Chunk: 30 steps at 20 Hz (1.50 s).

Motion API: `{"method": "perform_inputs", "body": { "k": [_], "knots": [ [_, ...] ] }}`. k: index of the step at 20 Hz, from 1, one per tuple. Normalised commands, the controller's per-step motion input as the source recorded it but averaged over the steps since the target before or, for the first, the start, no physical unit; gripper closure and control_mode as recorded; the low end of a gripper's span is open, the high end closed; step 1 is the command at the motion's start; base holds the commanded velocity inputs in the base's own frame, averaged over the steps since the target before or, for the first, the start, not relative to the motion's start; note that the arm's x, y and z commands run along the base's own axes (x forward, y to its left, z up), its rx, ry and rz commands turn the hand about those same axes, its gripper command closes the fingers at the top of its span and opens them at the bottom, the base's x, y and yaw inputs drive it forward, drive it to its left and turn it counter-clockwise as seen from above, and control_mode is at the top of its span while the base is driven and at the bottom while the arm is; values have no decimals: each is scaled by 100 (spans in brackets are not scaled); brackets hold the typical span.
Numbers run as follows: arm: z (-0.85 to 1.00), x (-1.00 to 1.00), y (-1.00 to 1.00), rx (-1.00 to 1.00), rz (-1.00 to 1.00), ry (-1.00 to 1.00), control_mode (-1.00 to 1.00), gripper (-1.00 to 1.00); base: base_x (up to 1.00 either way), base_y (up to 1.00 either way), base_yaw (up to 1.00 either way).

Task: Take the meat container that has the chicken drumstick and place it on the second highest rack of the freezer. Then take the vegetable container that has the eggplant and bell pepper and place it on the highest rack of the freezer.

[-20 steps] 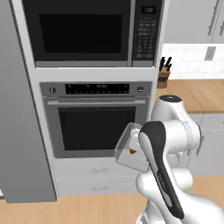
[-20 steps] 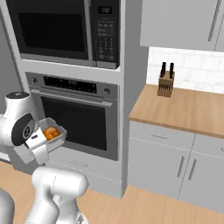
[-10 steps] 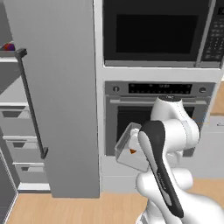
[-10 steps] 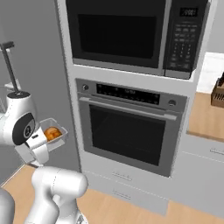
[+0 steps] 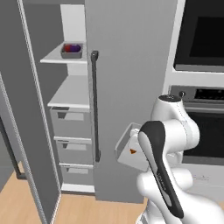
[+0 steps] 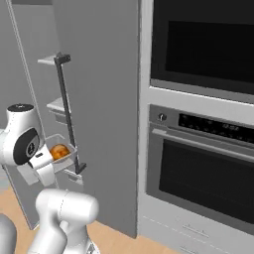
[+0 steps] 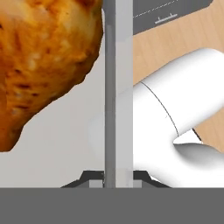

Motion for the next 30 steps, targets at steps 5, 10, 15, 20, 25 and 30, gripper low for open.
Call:
{"method": "perform_inputs", "body": {
  "k": [5, 10, 15, 20, 25, 30],
  "knots": [
    [0, 0, 0, 0, 0, 0, 100, 100, 96, 92, 2],
    [0, 0, 0, 0, 0, 0, 100, 100, 58, 71, -3],
    [0, 0, 0, 0, 0, 0, 100, 100, 5, 6, -8],
    [0, 0, 0, 0, 0, 0, 100, 100, -8, -18, 0],
    [0, 0, 0, 0, 0, 0, 100, 100, 70, 0, -5],
    [0, 0, 0, 0, 0, 0, 100, 100, 63, 25, -4]
  ]
}}
